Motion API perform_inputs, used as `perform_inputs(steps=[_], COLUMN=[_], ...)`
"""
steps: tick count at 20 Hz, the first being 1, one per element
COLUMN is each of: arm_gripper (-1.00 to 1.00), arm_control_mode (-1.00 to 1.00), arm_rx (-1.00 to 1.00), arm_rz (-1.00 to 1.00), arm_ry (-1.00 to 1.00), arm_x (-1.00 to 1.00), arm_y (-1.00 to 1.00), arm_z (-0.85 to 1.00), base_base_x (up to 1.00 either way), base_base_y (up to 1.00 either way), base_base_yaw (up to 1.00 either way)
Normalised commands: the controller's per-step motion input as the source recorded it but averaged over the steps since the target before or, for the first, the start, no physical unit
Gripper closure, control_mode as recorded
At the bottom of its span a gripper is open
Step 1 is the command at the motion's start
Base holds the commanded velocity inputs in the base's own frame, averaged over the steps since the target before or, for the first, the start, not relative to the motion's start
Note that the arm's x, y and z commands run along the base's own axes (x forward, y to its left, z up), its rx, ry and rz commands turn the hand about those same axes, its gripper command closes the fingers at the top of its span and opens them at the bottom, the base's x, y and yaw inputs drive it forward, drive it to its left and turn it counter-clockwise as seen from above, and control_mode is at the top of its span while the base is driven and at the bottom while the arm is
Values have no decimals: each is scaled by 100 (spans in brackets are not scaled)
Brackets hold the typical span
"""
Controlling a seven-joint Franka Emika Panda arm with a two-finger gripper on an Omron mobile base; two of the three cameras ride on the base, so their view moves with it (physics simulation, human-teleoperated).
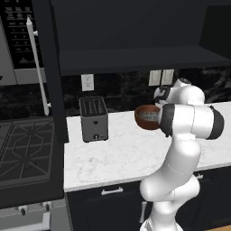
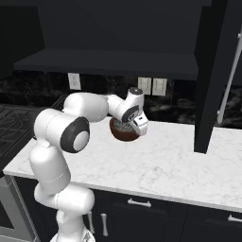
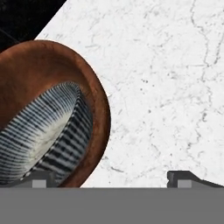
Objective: Pick up the bowls on the counter and stack them on top of one another in the open cabinet. Place the smaller bowl on top of the larger bowl.
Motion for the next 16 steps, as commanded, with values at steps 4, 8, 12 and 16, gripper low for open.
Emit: perform_inputs(steps=[4, 8, 12, 16], arm_gripper=[-100, -100, -100, -100], arm_control_mode=[-100, -100, -100, -100], arm_rx=[4, 0, 0, 0], arm_rz=[0, 4, 3, 2], arm_ry=[0, 0, 0, 0], arm_x=[4, 36, 18, 20], arm_y=[-23, -19, -5, 0], arm_z=[25, -6, -23, -45], base_base_x=[0, 0, 0, 0], base_base_y=[0, 0, 0, 0], base_base_yaw=[0, 0, 0, 0])
